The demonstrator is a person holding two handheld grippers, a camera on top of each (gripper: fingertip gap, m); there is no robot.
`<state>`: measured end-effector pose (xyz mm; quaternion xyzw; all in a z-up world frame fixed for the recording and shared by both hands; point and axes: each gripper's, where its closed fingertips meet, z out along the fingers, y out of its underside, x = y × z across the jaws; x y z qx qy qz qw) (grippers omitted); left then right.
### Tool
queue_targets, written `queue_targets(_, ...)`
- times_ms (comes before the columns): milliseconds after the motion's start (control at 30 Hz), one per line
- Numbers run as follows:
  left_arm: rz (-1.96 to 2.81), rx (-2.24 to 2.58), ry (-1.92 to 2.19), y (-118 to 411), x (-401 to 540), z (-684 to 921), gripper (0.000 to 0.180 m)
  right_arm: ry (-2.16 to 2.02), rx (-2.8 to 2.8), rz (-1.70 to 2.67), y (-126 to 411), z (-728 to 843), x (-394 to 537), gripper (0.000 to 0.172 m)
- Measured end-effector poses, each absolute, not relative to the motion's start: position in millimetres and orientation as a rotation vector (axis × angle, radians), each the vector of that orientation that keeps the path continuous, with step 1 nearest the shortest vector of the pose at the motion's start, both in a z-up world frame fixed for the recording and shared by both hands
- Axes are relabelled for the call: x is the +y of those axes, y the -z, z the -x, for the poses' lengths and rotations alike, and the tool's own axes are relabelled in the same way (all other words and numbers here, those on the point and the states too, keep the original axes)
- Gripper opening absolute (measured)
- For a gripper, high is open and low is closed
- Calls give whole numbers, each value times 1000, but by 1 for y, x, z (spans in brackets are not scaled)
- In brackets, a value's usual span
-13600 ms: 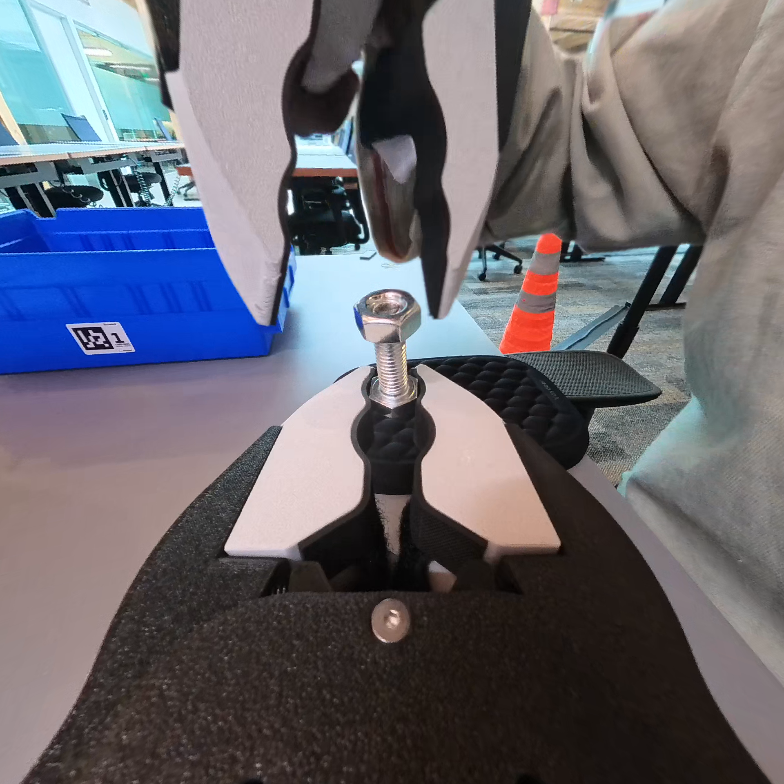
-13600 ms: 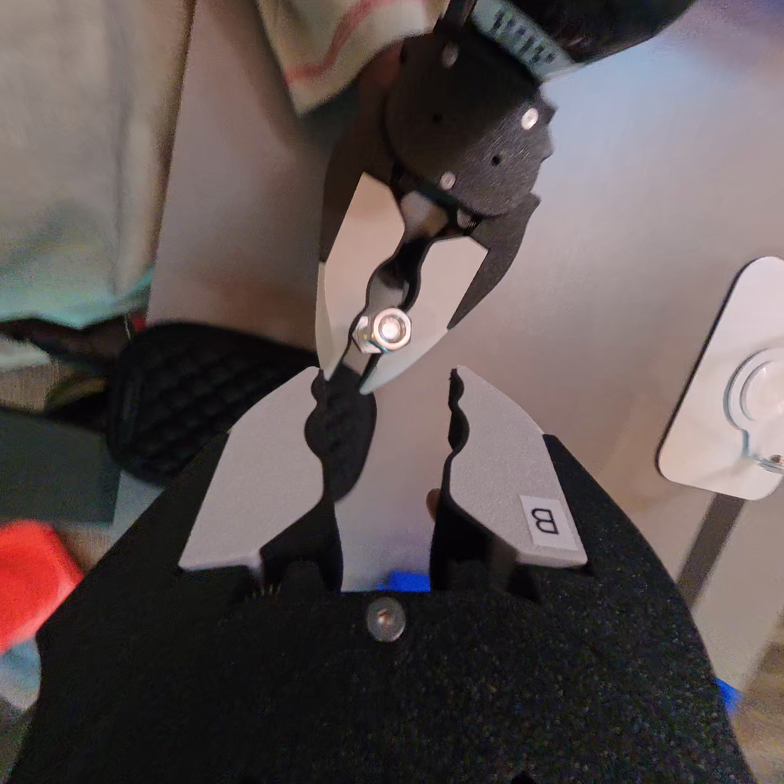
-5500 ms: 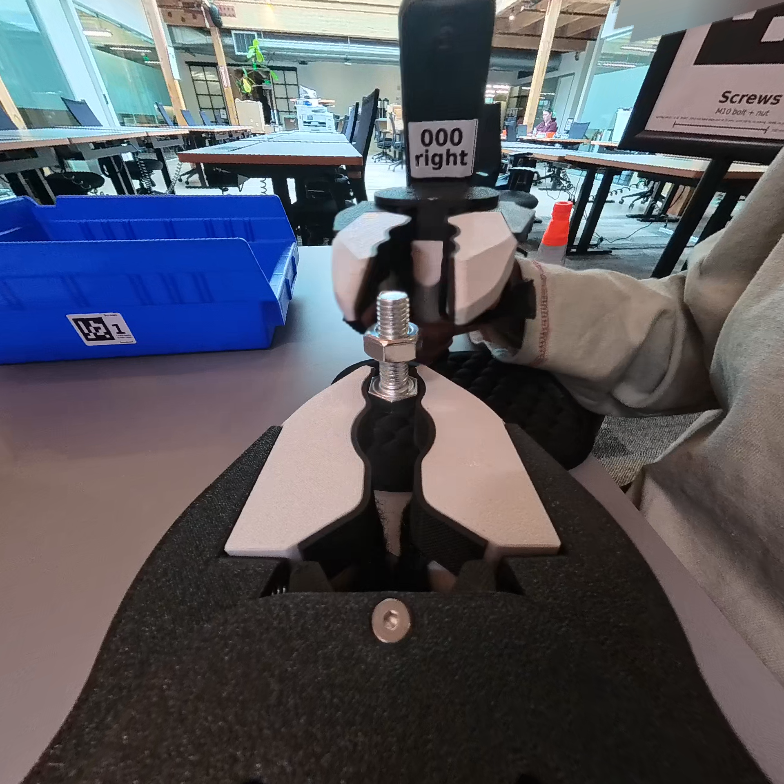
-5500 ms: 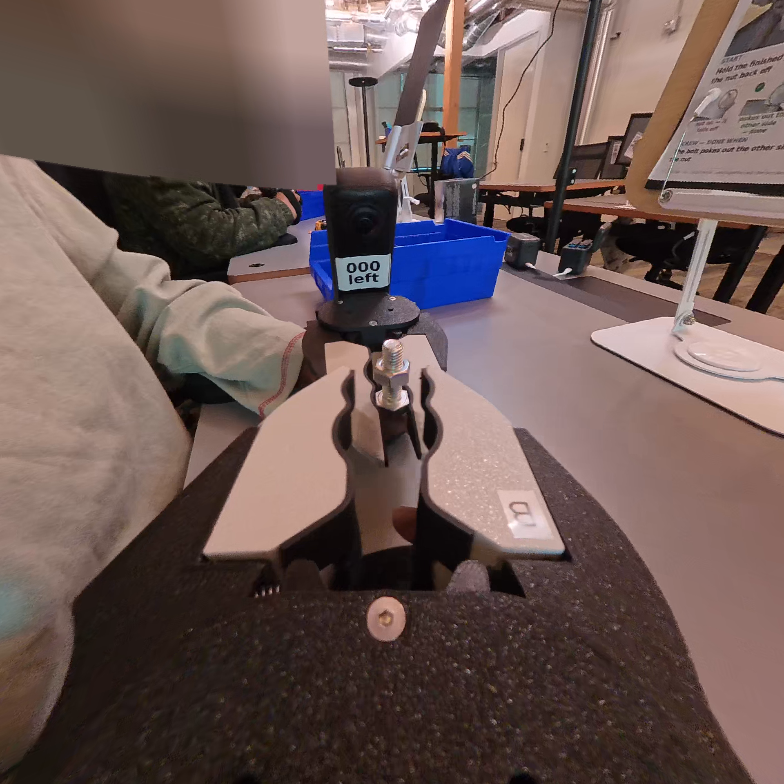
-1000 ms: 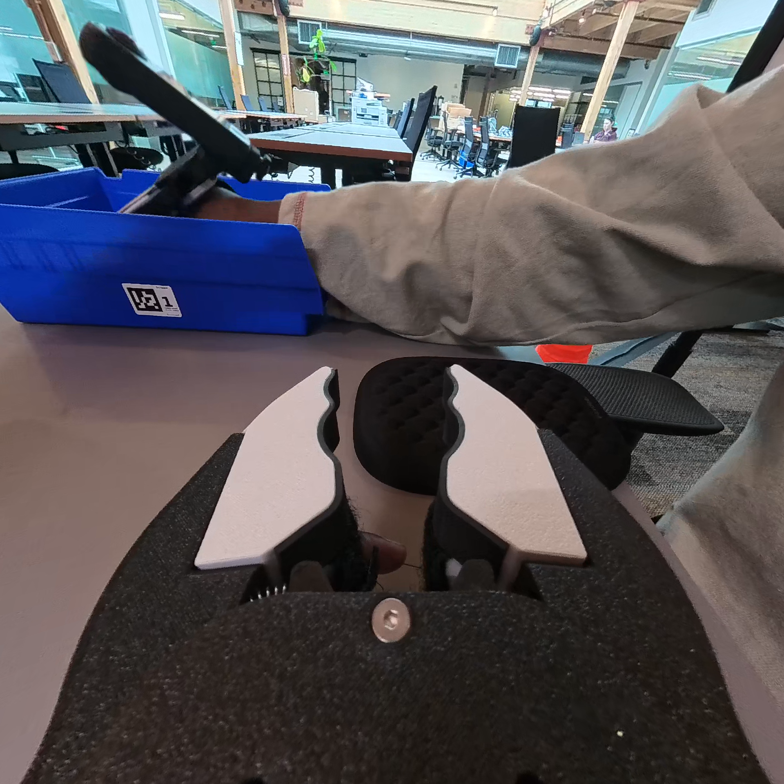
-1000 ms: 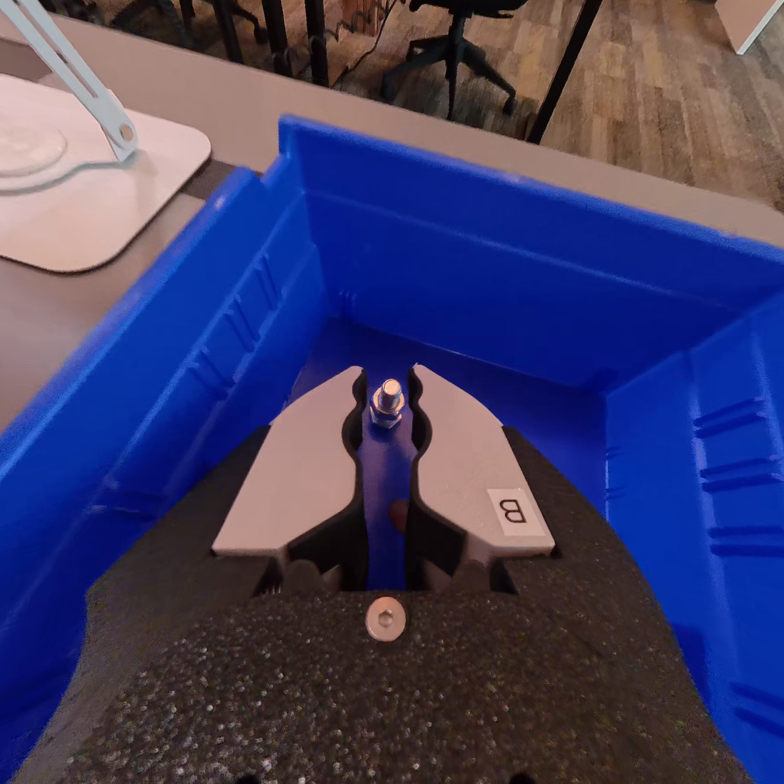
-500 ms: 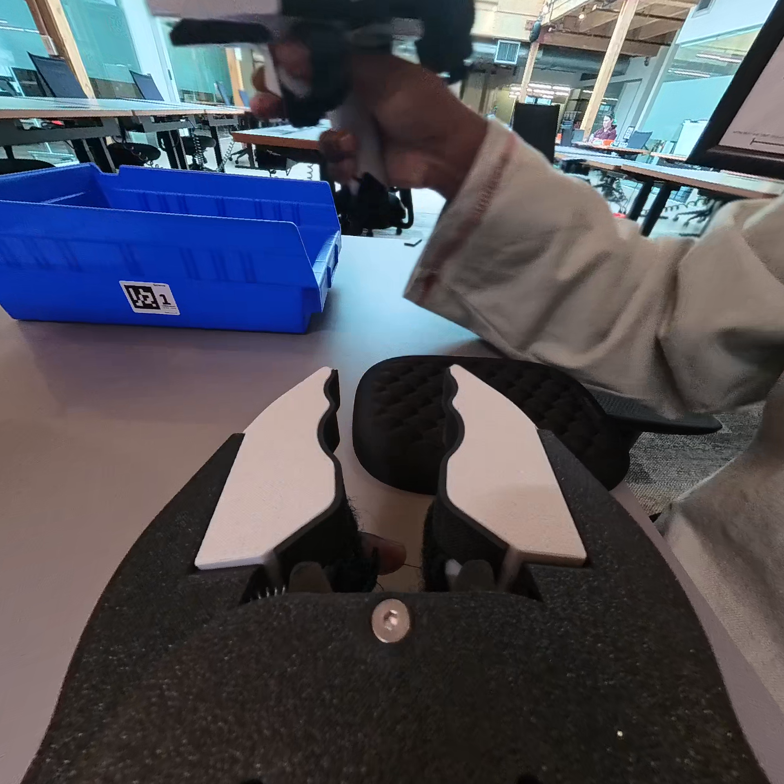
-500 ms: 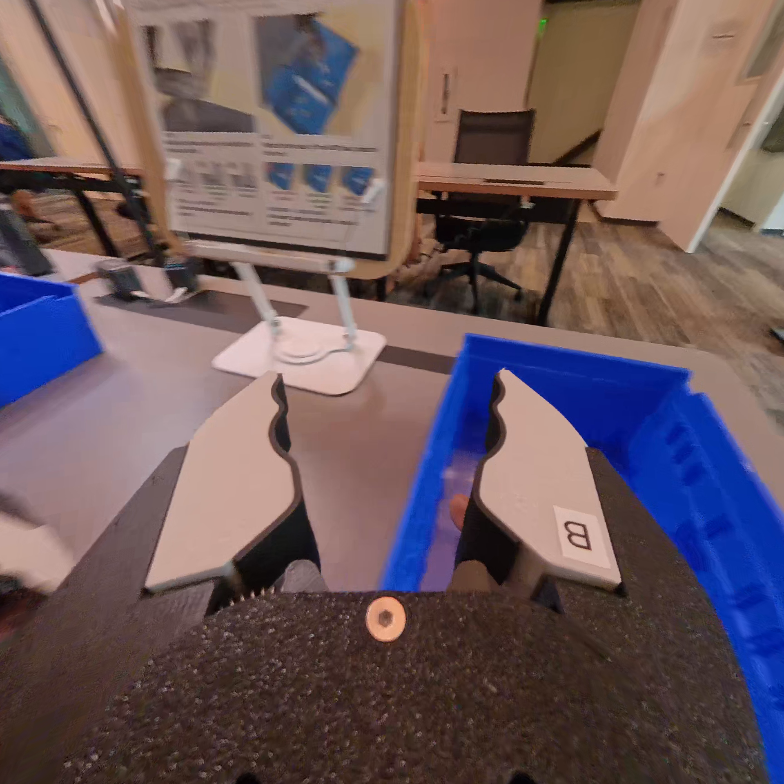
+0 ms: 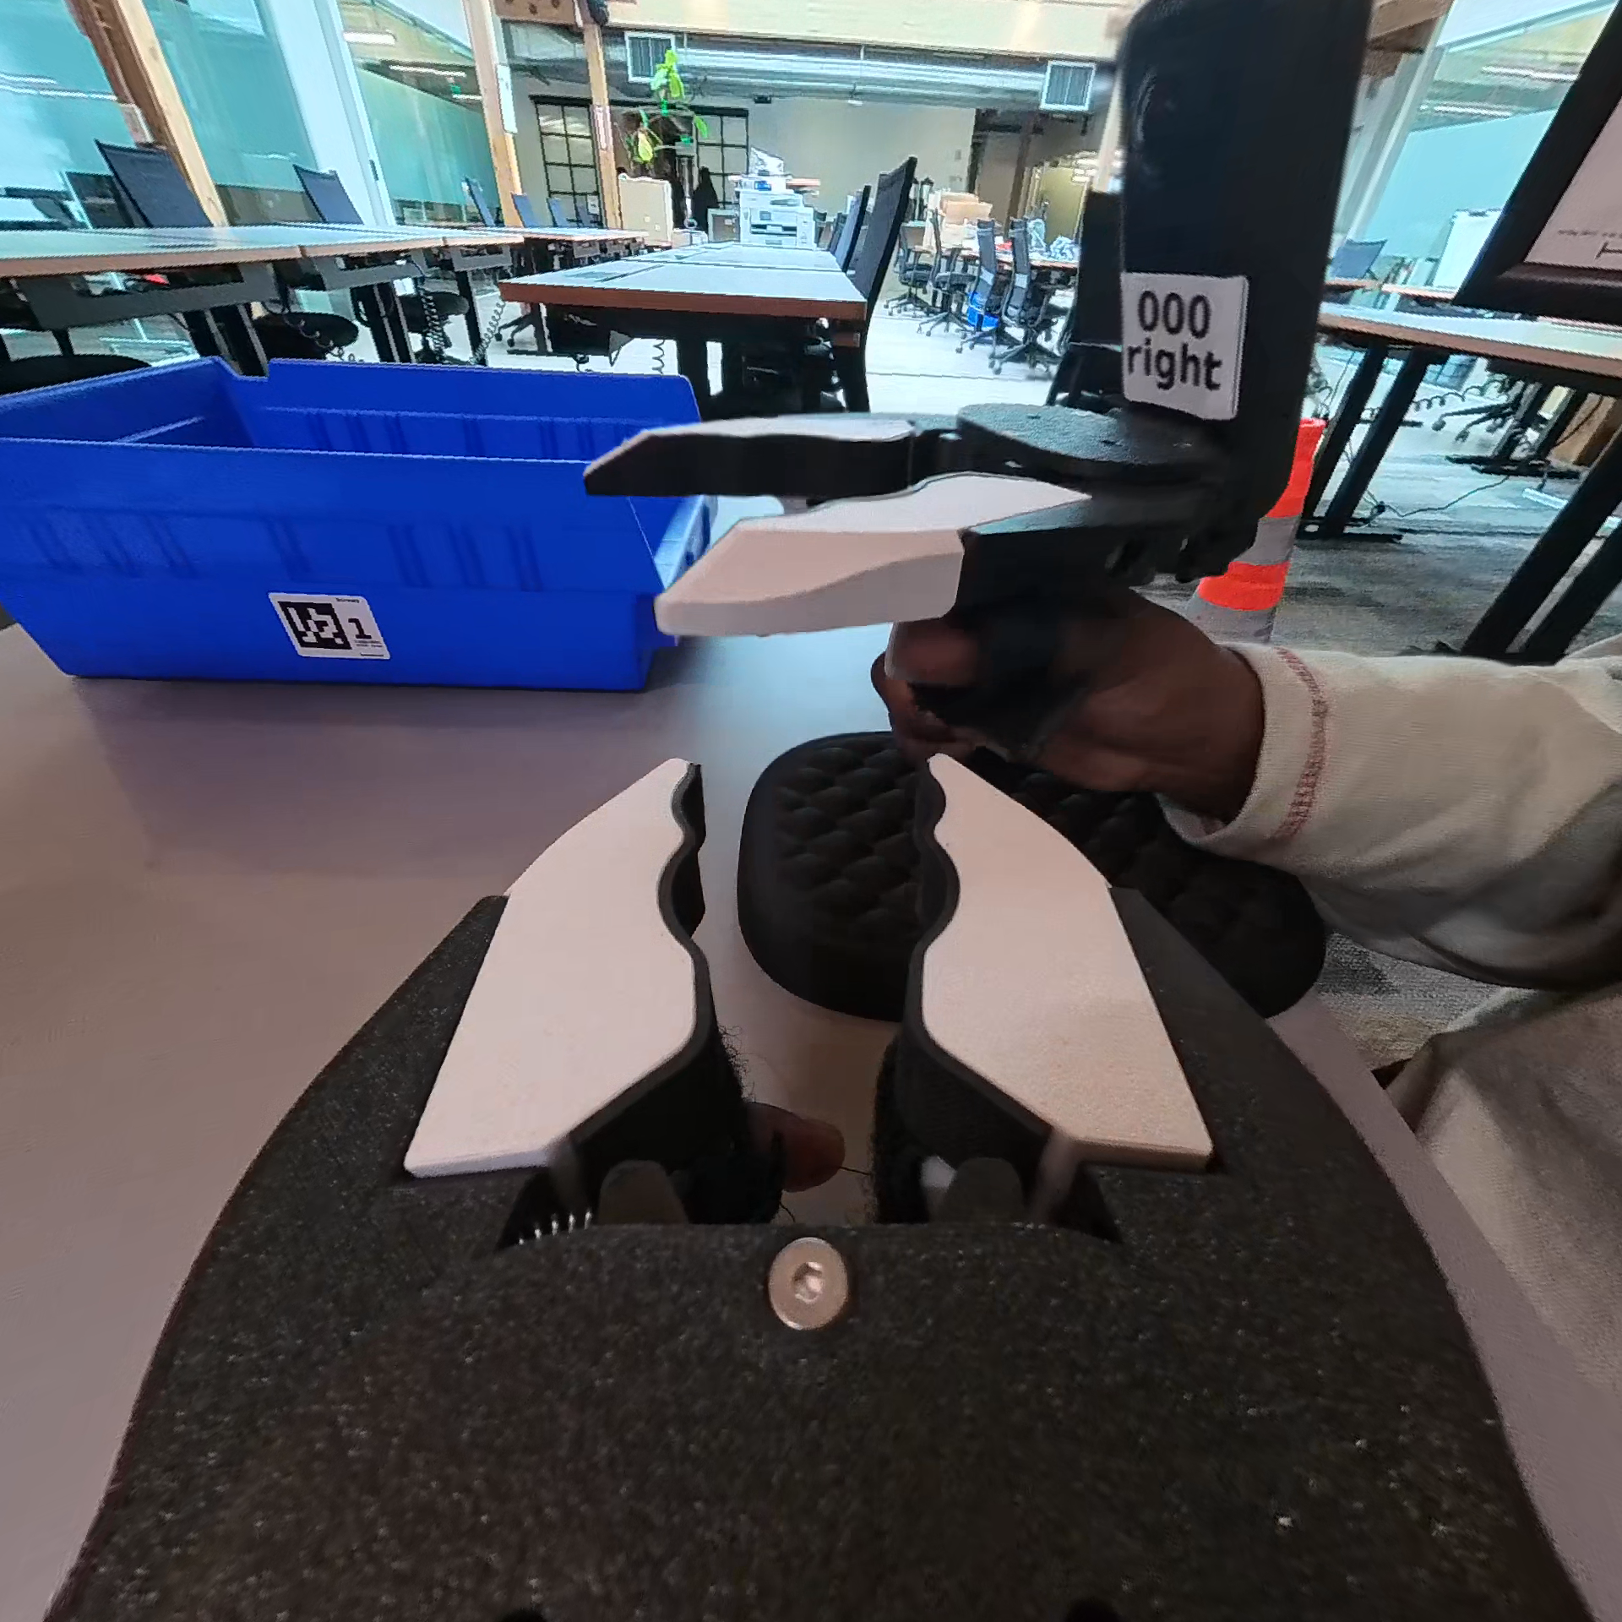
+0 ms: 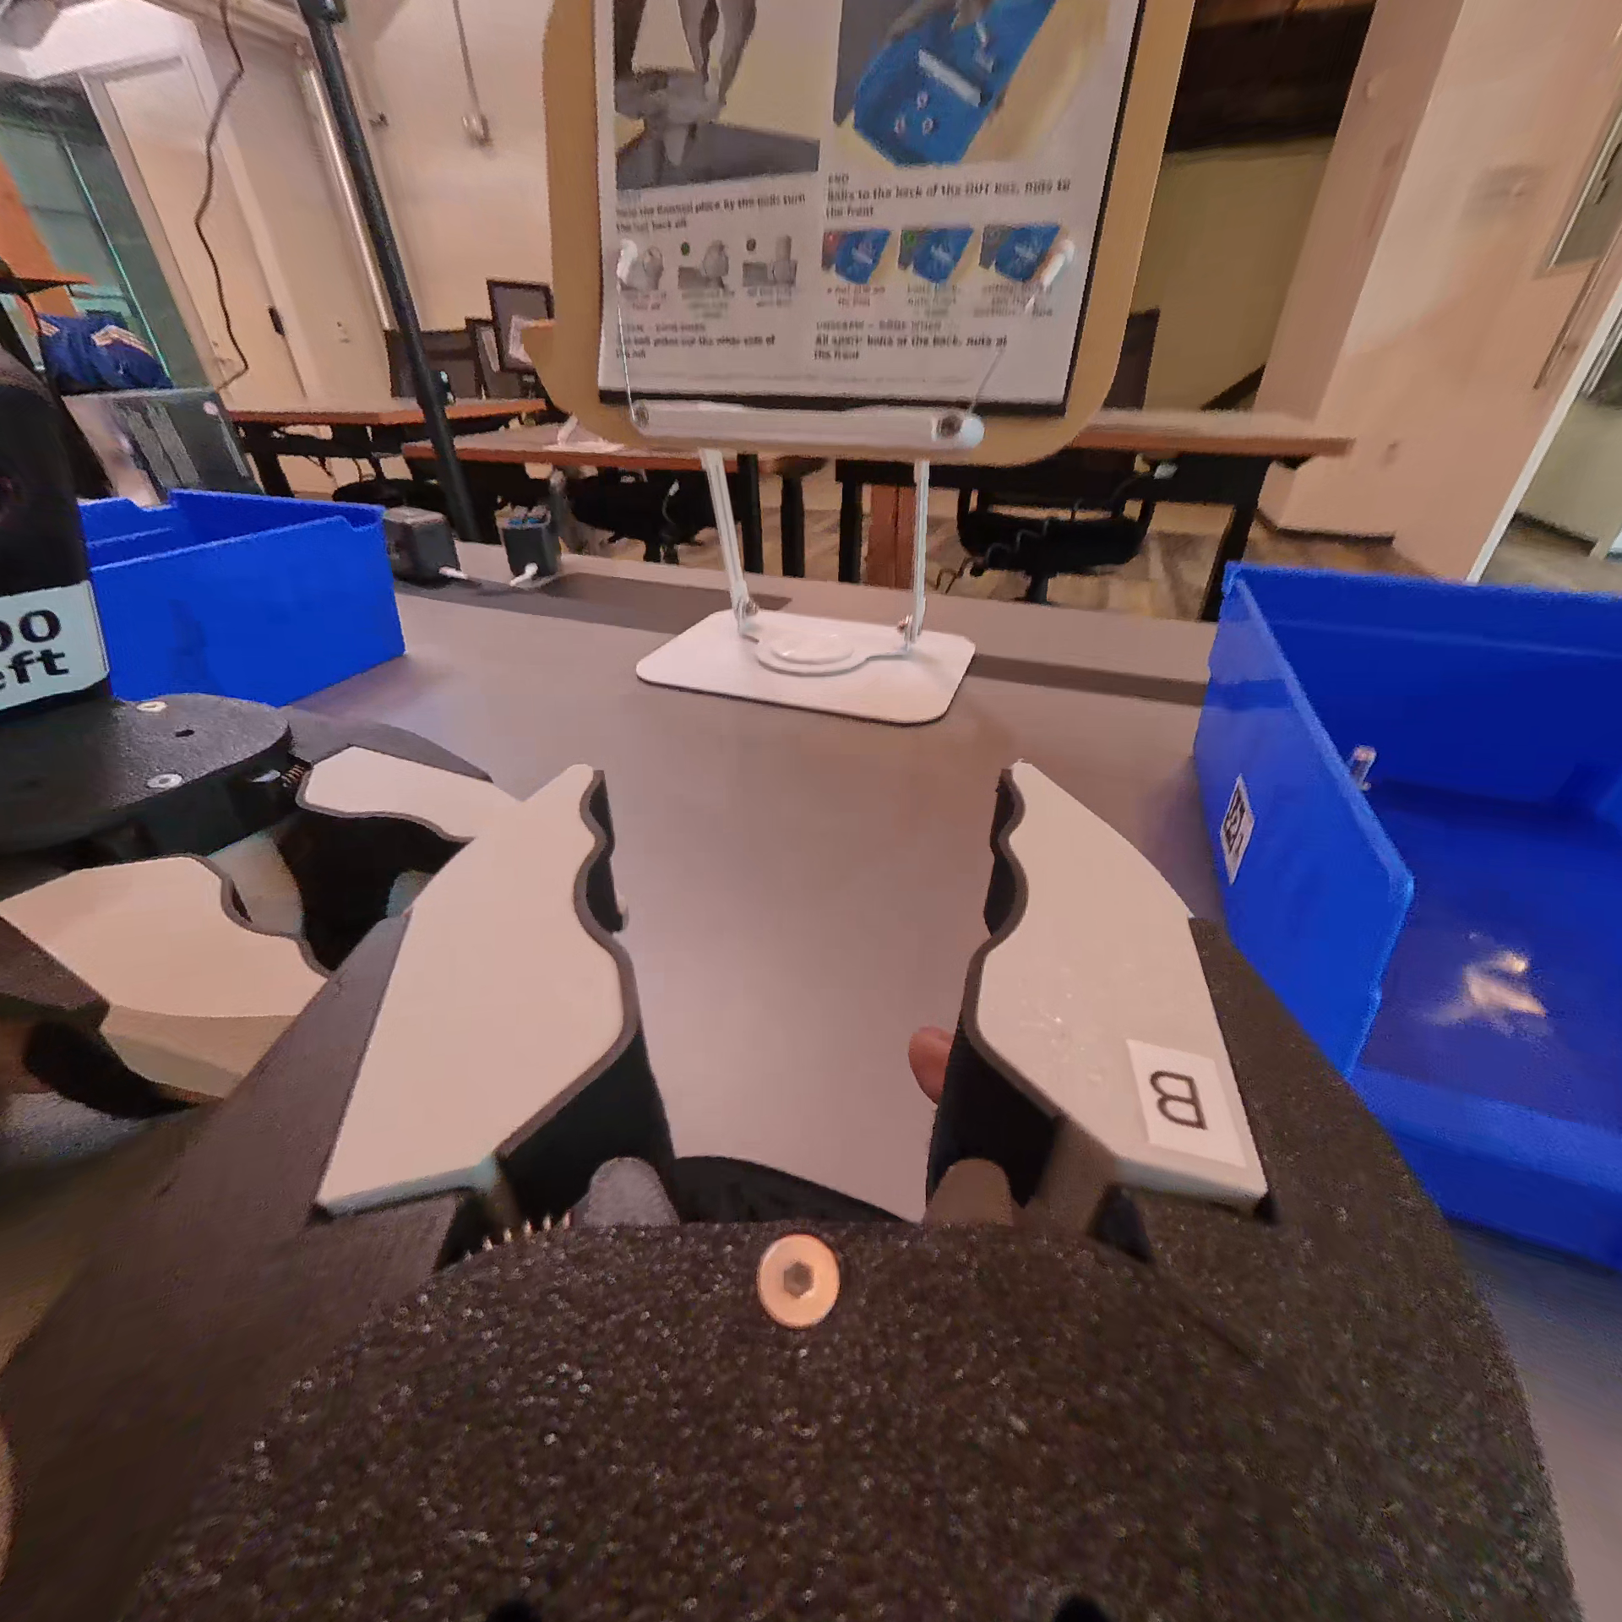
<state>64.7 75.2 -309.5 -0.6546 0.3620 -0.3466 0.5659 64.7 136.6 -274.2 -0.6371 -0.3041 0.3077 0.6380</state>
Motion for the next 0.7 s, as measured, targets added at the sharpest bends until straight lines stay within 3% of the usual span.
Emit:
queue_targets(133,1535,871,698,302,78,-56,47,-709,-694,1428,273,-65,136,80)
queue_targets(333,1568,720,580,234,50,-8,47,-705,-682,1395,270,-67,133,77)
queue_targets(700,1900,198,77,195,-63,242,37,-740,-694,1405,270,-65,132,76)
